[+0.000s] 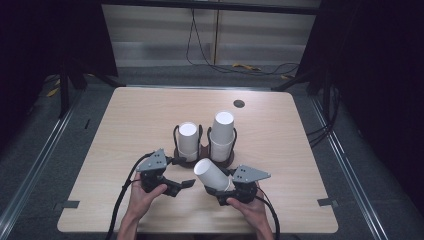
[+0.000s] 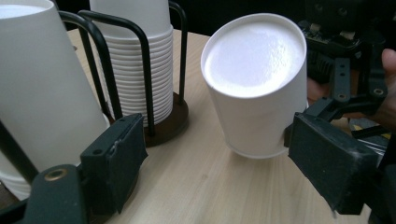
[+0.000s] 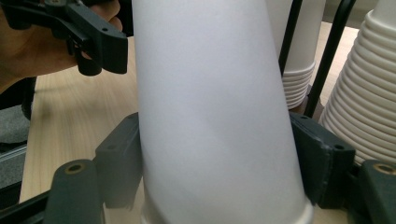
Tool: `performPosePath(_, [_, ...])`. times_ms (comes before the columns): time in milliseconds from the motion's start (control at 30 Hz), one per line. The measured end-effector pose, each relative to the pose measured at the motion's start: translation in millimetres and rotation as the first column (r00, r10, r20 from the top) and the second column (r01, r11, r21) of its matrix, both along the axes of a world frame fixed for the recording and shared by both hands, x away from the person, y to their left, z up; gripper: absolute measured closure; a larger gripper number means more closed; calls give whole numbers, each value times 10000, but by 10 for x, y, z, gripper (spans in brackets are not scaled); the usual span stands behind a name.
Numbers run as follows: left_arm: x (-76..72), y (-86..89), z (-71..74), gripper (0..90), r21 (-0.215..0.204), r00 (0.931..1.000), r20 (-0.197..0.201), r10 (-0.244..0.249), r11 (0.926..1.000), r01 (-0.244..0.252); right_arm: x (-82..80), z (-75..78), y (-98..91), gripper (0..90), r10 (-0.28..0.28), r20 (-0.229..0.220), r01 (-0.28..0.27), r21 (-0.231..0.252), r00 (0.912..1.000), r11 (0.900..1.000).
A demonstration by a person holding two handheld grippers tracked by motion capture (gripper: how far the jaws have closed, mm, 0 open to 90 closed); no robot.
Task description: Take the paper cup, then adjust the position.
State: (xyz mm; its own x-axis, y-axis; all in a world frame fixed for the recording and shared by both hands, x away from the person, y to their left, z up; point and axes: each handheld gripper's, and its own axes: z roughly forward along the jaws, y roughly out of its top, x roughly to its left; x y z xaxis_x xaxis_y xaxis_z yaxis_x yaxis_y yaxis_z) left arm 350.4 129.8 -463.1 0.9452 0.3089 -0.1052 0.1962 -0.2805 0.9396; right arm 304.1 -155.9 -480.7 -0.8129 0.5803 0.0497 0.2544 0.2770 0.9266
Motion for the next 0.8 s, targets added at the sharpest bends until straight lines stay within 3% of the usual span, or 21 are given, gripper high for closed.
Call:
performPosePath(133, [-4,38,-21,191,-35,9998,-193,-15,10000,15,17,6,1,259,120,12,-120,80,9999,9999])
performPosePath(267, [13,71,-31,188,-394,9966,-704,-435,9984,408,37,38,7,259,211,-66,-212,-77,9998,9997])
performPosePath(433, [5,84,-23,155,-239,9960,-597,-671,9975,658,50,83,16,259,409,-137,-415,-536,9991,9977])
performPosePath(467, [-6,89,-12,155,104,9961,-548,-697,9975,704,52,87,17,259,398,-137,-405,-594,9991,9974])
performPosePath(567, [-24,96,-9,156,213,9938,-586,-945,9952,959,54,105,23,258,518,-167,-529,-737,9985,9959])
performPosePath(733, [-42,79,-5,156,379,9956,-386,-856,9955,871,51,114,32,258,711,-205,-724,-763,9973,9945])
performPosePath(800, [-46,66,-13,157,474,9954,-364,-884,9948,901,55,120,40,259,723,-292,-748,-1000,9970,9922])
